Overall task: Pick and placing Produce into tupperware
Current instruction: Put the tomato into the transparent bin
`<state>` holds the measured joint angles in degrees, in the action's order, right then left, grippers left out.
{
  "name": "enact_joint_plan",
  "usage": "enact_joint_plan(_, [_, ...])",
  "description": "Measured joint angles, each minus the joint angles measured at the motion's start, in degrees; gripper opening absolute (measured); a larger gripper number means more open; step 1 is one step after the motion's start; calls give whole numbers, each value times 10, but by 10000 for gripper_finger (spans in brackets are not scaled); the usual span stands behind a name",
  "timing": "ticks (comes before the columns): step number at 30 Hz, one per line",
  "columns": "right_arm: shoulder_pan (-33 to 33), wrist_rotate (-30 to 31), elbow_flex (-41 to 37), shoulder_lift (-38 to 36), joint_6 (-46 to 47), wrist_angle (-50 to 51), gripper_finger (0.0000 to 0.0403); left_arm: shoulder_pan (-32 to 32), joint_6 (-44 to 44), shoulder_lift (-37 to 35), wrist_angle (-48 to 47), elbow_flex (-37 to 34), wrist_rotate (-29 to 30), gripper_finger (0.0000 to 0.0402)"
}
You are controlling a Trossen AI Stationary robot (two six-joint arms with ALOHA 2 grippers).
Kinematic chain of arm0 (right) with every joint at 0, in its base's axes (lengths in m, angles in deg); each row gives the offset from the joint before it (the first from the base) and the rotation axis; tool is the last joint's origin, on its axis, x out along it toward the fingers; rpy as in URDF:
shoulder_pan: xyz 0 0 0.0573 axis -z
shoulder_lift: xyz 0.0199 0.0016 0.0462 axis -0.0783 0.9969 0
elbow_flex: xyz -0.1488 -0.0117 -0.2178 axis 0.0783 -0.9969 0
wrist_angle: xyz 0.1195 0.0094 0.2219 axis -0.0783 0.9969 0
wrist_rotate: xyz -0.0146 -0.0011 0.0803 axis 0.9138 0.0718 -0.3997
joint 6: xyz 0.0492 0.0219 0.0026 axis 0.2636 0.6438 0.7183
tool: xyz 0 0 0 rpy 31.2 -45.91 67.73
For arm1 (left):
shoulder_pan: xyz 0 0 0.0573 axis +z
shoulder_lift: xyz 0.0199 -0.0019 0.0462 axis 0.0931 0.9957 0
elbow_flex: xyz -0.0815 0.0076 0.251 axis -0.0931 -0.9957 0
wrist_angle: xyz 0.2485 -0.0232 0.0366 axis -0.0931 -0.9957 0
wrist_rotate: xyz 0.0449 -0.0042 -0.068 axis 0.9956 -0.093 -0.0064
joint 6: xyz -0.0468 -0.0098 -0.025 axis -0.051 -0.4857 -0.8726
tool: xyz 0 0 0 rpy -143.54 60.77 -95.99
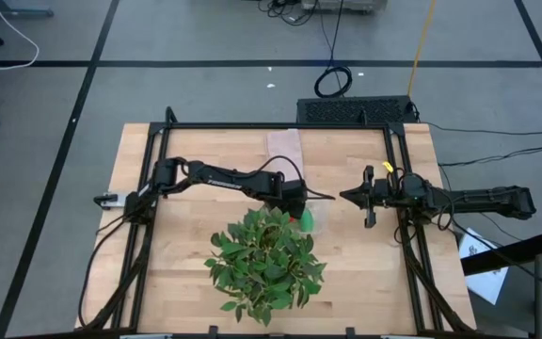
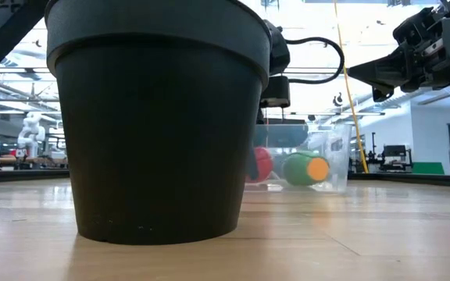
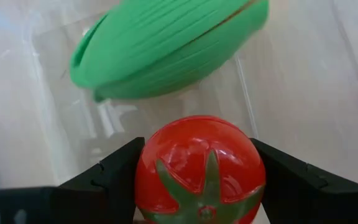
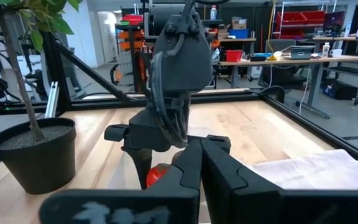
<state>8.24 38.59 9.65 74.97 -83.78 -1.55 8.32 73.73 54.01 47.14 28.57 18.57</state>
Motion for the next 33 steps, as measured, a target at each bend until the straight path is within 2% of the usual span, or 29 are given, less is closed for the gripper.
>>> enact_joint_plan(33, [0,0,0,0,0,2,0,7,34,1,0,-1,-29,260])
